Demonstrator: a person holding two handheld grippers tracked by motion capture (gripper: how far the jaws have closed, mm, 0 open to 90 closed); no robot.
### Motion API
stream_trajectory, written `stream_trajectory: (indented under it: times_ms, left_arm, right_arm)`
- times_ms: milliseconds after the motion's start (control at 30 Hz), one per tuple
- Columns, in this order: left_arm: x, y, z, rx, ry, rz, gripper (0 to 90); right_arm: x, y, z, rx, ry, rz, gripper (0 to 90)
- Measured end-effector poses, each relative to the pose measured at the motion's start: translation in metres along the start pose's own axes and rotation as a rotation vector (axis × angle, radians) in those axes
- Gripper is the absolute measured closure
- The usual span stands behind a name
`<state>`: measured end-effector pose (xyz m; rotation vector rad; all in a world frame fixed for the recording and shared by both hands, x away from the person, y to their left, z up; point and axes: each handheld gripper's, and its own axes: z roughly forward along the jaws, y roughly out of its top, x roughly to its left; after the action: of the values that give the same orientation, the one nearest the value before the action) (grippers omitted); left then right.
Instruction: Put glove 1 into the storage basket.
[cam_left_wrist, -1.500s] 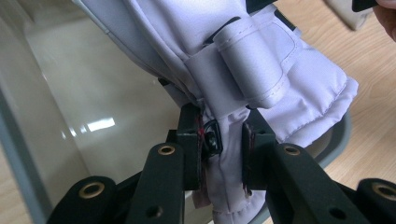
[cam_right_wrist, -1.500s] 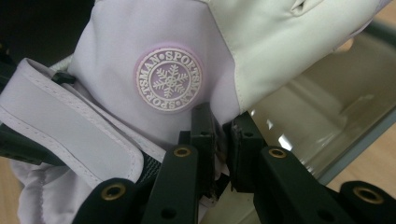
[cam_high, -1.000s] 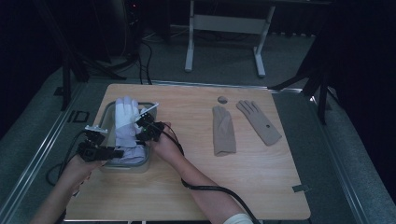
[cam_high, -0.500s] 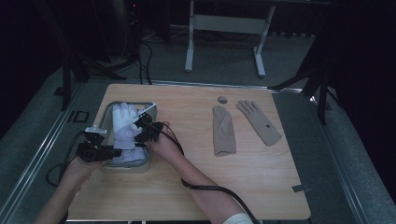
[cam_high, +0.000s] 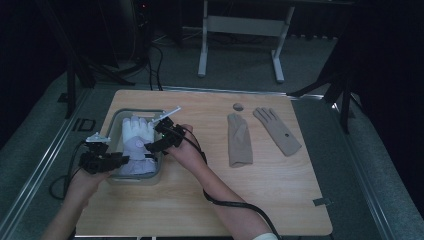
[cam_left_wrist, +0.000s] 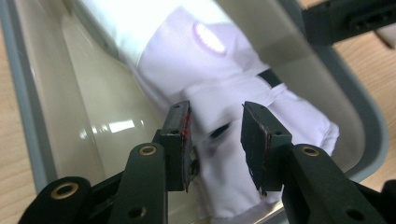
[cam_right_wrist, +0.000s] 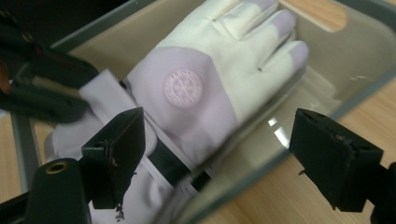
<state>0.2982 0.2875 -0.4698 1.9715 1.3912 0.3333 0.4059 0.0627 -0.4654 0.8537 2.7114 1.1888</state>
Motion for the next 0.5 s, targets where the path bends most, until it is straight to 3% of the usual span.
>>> stream_trajectory:
  times_ms: [167, 500]
  left_arm:
    - [-0.012, 0.002, -0.007, -0.056, 0.014, 0.026, 65.4]
    - [-0.047, 0.01, -0.004, -0.115, -0.067, 0.074, 64.9]
  right_arm:
    - [-0.004, -0.008, -0.014, -0.029, -0.012, -0.006, 15.0]
    - [-0.012, -0.023, -0.045, -0.075, -0.034, -0.045, 14.0]
